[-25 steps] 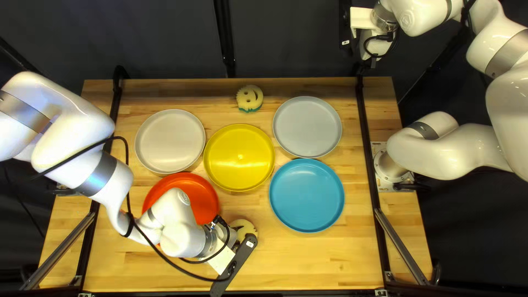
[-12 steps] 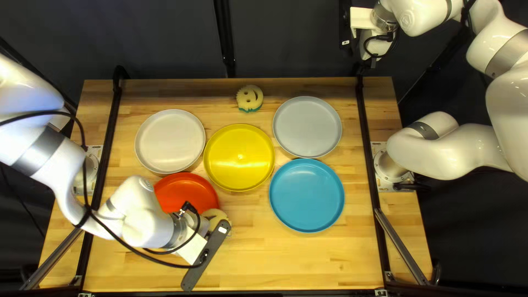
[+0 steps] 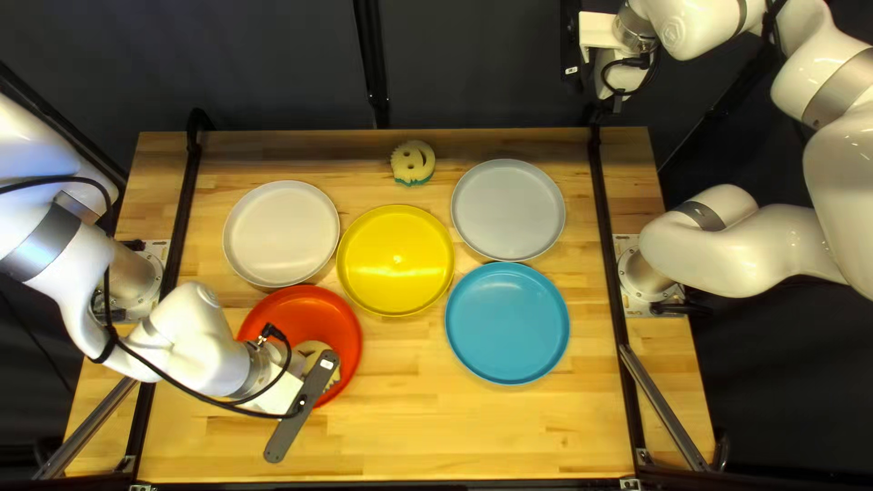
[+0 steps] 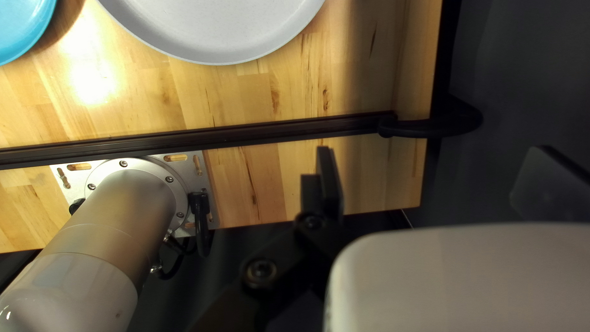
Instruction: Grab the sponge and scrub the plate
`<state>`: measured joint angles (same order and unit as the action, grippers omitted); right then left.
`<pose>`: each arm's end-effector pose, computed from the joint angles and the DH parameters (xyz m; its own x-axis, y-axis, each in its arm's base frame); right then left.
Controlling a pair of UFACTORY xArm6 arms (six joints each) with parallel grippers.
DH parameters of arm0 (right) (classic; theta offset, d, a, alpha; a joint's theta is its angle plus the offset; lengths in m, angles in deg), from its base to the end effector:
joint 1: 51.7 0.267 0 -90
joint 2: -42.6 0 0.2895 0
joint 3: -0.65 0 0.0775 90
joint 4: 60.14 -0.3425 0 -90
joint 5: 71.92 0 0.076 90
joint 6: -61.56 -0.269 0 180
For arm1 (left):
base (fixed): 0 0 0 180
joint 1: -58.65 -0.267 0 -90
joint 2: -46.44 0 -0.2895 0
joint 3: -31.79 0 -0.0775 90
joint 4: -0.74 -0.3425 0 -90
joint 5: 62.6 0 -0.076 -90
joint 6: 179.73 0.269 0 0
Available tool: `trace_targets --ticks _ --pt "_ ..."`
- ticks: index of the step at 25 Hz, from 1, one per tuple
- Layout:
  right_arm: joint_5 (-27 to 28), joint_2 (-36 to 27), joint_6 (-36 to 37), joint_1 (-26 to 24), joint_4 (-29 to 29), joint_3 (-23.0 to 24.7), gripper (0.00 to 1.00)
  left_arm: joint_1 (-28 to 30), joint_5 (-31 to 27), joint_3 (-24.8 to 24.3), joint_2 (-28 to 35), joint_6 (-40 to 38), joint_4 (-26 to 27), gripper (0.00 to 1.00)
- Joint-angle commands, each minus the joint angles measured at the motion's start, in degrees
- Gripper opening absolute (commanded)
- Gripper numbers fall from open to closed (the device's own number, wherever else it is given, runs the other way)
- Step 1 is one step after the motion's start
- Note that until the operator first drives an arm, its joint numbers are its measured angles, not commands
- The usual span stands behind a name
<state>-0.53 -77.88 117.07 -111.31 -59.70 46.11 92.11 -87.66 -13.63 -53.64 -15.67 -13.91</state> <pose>0.1487 -0.2570 0.2392 0.9972 -0.0684 0.0297 -0.0700 -0.9960 0.0564 0.3641 -0.2269 0.0616 0.8446 -0.5038 0.1810 -0.4944 -0.8638 -0.0973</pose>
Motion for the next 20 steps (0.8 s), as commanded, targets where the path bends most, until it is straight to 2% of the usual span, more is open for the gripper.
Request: trace_targets --ticks 1,9,20 --pt "0.0 0.0 0.0 0.0 0.0 0.0 1.00 0.0 0.0 0.0 0.0 0.0 0.0 0.00" --pt "0.0 0.0 0.0 0.0 0.0 0.0 1.00 -0.6 1.0 2.5 -2.6 1.1 0.5 0.00" --pt "0.0 0.0 0.0 0.0 0.0 0.0 1.00 -7.0 5.7 -0.4 -3.2 10.9 4.0 0.00"
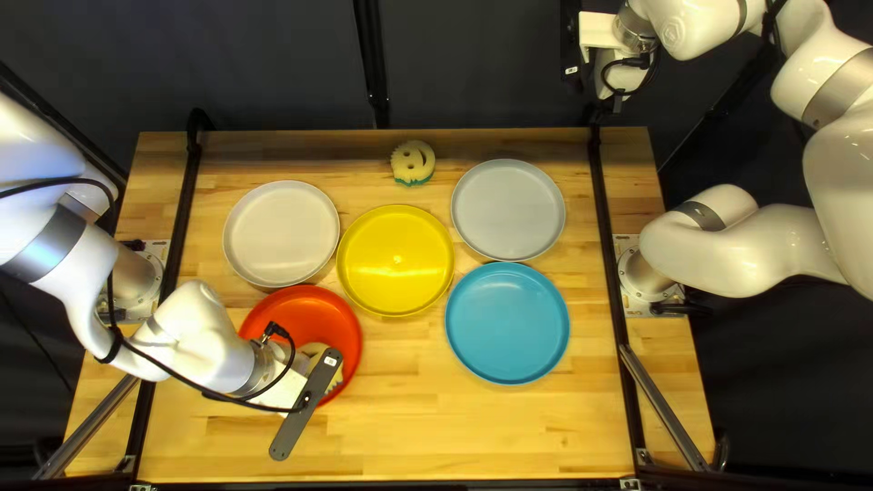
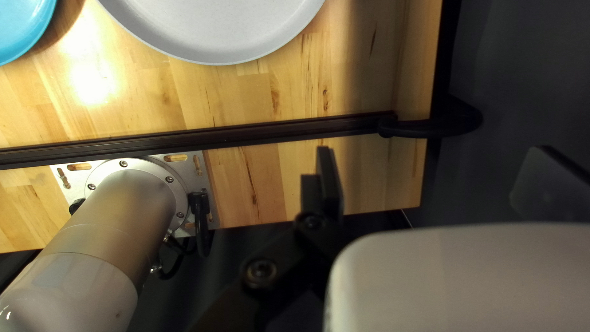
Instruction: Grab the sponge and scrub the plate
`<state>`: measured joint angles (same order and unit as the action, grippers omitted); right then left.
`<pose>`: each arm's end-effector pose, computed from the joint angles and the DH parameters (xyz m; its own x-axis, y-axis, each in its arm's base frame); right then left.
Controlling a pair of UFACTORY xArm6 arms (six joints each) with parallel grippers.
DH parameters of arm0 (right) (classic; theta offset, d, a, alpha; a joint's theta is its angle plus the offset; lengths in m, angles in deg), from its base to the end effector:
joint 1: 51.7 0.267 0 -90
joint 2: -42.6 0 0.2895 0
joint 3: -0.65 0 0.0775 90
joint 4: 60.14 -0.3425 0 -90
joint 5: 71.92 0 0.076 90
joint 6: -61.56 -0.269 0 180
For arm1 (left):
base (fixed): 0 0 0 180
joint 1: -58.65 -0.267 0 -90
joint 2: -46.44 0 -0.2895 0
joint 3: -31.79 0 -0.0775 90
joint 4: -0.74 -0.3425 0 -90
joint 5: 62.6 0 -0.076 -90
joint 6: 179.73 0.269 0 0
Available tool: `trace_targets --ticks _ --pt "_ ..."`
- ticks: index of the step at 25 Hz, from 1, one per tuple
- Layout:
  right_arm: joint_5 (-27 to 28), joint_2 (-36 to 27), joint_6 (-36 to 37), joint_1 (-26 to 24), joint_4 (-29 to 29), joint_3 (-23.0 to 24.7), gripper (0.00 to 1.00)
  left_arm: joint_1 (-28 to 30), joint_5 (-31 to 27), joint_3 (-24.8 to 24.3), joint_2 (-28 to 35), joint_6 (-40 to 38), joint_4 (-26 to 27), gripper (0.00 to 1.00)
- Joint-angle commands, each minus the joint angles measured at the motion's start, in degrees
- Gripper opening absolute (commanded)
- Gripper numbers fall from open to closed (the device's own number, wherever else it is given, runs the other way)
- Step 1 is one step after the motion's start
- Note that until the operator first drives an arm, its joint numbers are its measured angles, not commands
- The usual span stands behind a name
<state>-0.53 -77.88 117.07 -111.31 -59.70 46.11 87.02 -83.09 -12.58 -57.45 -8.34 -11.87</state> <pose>0.1487 -0.2570 0.2392 0.9972 -0.0684 0.0297 -0.0700 -0.9960 0.0564 0.3922 -0.2061 0.0488 0.8343 -0.5143 0.1983 -0.5079 -0.8571 -0.0861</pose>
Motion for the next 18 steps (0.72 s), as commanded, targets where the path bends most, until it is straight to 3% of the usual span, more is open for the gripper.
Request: trace_targets --ticks 1,12,18 --pt "0.0 0.0 0.0 0.0 0.0 0.0 1.00 -2.3 1.4 -1.9 0.8 4.5 2.5 0.00" --pt "0.0 0.0 0.0 0.0 0.0 0.0 1.00 -5.9 2.8 -7.0 3.5 13.0 8.8 0.00" --pt "0.0 0.0 0.0 0.0 0.0 0.0 1.00 -2.2 1.6 -3.0 1.2 9.1 7.8 0.00"
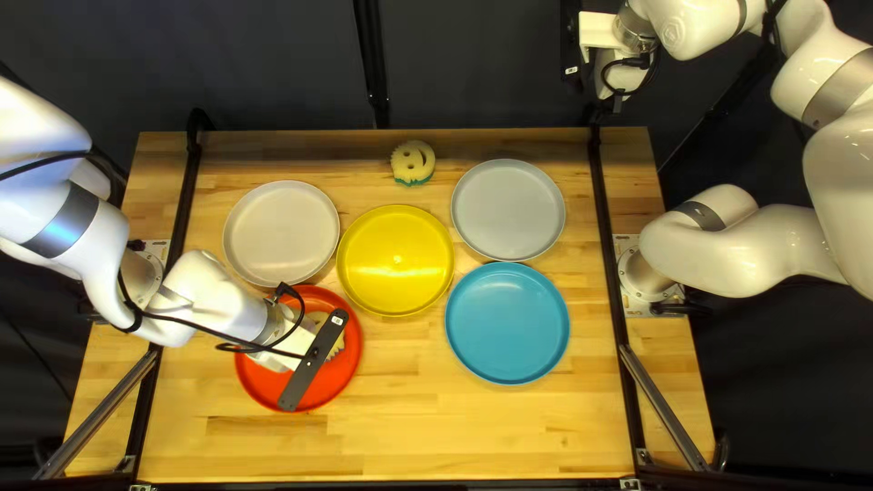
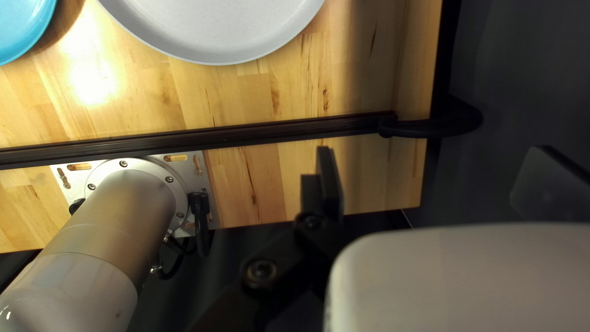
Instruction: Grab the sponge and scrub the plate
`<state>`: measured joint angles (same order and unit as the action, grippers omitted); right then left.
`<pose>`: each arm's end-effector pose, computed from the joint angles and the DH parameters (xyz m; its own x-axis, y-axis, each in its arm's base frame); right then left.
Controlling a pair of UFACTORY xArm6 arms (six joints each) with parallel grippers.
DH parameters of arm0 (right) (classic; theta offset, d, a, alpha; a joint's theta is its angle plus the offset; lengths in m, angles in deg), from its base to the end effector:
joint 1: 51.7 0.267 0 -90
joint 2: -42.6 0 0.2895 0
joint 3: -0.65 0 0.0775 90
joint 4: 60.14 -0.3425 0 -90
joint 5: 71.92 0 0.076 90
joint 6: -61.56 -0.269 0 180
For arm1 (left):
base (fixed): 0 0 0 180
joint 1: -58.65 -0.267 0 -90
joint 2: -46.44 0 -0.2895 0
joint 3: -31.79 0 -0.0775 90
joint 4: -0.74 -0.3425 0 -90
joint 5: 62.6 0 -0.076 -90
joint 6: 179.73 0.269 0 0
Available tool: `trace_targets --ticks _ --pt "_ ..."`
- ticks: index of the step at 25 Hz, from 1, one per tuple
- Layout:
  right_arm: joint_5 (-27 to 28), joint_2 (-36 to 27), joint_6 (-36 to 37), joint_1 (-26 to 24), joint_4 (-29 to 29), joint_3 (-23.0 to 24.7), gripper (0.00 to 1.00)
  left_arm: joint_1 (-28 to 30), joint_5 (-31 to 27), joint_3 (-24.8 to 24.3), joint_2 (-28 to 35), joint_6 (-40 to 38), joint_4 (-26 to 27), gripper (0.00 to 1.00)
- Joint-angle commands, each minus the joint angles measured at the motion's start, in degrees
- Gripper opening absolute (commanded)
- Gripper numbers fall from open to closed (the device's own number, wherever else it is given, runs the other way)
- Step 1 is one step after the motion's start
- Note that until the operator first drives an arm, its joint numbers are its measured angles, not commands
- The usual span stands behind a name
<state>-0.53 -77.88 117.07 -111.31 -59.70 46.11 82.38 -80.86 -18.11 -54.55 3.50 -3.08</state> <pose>0.1487 -0.2570 0.2392 0.9972 -0.0684 0.0297 -0.0700 -0.9960 0.0564 0.3801 -0.1662 0.0398 0.8449 -0.5018 0.1851 -0.5032 -0.8631 -0.0429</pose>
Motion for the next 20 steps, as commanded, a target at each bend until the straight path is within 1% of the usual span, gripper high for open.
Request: trace_targets --ticks 1,5,9,14,17,20 --pt "0.0 0.0 0.0 0.0 0.0 0.0 1.00 2.8 -0.7 2.8 -2.0 -3.1 -1.1 0.00" --pt "0.0 0.0 0.0 0.0 0.0 0.0 1.00 6.3 -2.0 5.4 -3.2 -7.1 -2.6 0.00" --pt "0.0 0.0 0.0 0.0 0.0 0.0 1.00 6.8 -1.8 5.1 -3.2 -7.2 -2.7 0.00" --pt "0.0 0.0 0.0 0.0 0.0 0.0 1.00 3.4 0.2 1.1 -1.4 -2.4 -0.1 0.00" --pt "0.0 0.0 0.0 0.0 0.0 0.0 1.00 0.4 1.7 -1.5 -0.5 2.7 2.9 0.00" --pt "0.0 0.0 0.0 0.0 0.0 0.0 1.00 -1.9 1.8 -3.1 0.8 6.2 4.9 0.00"
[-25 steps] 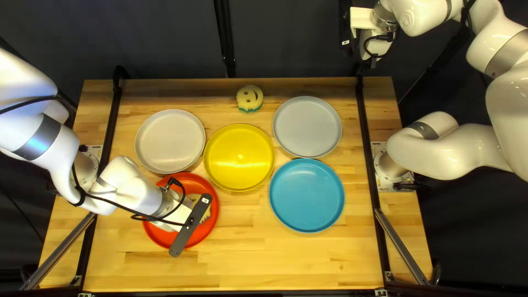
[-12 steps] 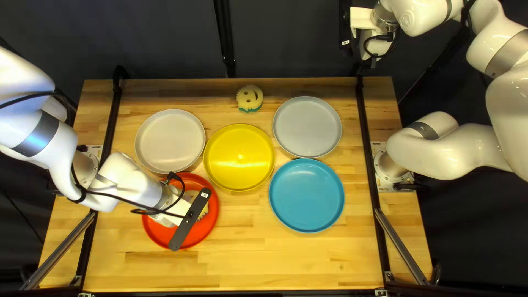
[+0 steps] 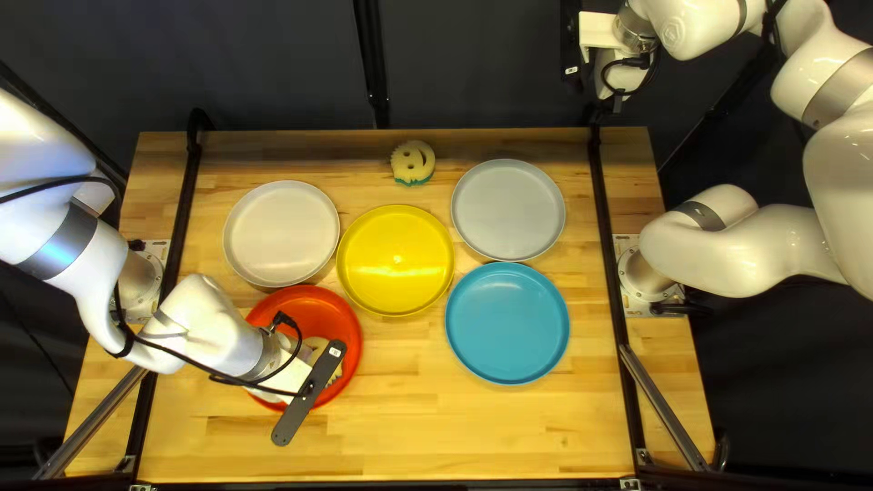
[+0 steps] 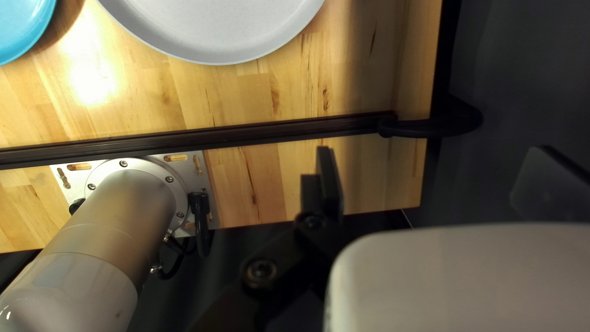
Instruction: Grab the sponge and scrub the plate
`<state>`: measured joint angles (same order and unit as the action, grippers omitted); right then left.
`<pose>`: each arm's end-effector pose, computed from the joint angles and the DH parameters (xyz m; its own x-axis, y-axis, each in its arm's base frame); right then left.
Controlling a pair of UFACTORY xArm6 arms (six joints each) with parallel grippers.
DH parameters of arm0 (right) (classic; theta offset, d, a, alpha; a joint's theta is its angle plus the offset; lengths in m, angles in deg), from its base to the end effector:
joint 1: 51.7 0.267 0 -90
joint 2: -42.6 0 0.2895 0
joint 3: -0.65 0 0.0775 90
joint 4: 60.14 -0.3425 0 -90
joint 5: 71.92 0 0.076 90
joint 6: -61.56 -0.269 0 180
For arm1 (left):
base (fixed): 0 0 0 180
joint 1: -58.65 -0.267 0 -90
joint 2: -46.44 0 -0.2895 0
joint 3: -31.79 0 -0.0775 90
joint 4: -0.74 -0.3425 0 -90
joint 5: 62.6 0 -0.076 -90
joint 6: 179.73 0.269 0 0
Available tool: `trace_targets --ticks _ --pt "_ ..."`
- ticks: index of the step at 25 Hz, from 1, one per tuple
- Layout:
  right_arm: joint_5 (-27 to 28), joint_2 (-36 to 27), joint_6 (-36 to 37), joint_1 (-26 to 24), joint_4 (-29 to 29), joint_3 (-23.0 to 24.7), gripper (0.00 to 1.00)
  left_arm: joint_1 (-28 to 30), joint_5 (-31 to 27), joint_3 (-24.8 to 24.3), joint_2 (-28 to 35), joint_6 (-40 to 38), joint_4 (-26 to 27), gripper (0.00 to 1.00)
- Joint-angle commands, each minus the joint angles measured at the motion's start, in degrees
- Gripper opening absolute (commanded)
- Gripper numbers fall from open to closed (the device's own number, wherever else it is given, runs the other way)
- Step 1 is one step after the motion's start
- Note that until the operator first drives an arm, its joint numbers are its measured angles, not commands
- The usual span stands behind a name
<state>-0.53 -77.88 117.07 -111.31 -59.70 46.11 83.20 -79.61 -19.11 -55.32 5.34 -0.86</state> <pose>0.1487 -0.2570 0.2392 0.9972 -0.0684 0.0297 -0.0700 -0.9960 0.0564 0.3713 -0.1694 0.0308 0.8413 -0.5106 0.1773 -0.5142 -0.8572 -0.0286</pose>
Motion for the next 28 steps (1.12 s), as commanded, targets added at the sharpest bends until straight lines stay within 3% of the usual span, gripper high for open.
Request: trace_targets --ticks 1,9,21,28 --pt "0.0 0.0 0.0 0.0 0.0 0.0 1.00 -3.5 0.3 -2.7 2.4 5.3 3.2 0.00" --pt "0.0 0.0 0.0 0.0 0.0 0.0 1.00 -3.7 -1.1 -4.3 5.1 5.2 3.9 0.00" --pt "0.0 0.0 0.0 0.0 0.0 0.0 1.00 7.7 -4.0 -2.2 4.7 -7.1 3.4 0.00" --pt "0.0 0.0 0.0 0.0 0.0 0.0 1.00 7.1 -3.2 -7.9 9.0 -6.3 5.8 0.00"
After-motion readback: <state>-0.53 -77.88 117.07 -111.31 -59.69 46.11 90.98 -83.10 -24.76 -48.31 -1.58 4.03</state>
